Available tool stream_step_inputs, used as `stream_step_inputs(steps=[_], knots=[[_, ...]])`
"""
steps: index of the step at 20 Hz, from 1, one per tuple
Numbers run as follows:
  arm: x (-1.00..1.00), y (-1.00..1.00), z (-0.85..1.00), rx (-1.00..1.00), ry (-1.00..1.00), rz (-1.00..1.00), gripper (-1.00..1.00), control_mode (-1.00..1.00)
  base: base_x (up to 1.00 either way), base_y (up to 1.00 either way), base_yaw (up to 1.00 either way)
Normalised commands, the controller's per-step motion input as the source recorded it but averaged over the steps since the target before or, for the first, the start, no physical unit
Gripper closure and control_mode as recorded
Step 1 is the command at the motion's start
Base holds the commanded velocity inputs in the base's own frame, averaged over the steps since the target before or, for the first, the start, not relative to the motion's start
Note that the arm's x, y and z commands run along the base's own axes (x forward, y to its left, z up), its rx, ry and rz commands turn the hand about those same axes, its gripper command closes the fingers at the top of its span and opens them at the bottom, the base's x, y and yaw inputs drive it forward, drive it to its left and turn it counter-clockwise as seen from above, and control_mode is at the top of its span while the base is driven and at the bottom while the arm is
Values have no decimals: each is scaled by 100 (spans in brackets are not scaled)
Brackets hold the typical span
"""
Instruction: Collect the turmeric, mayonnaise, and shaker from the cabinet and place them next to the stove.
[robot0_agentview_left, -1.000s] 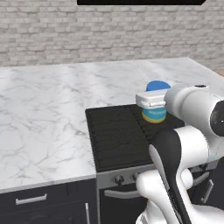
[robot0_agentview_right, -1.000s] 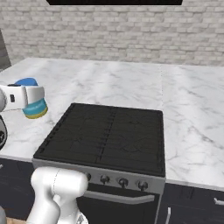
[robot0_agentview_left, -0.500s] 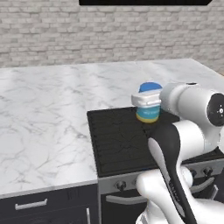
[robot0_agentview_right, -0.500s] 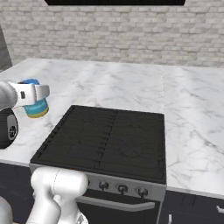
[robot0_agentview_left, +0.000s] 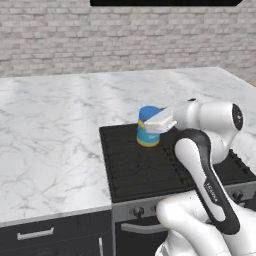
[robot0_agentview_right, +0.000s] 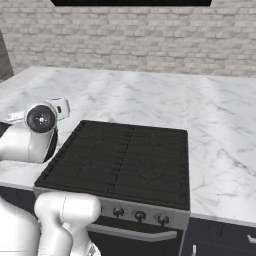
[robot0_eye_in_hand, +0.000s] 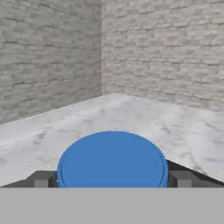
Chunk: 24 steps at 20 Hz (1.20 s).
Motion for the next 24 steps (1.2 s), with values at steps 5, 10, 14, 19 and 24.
stream_step_inputs(steps=[5, 10, 14, 19, 24], knots=[[46, 45, -43, 0, 0, 46, 100, -100, 0, 0, 0], [32, 65, -32, 0, 0, 41, 100, -100, 0, 0, 0], [36, 51, -30, 0, 0, 30, 100, -100, 0, 0, 0], [50, 38, -29, 0, 0, 10, 100, -100, 0, 0, 0], [41, 21, -32, 0, 0, 6, 100, -100, 0, 0, 0]])
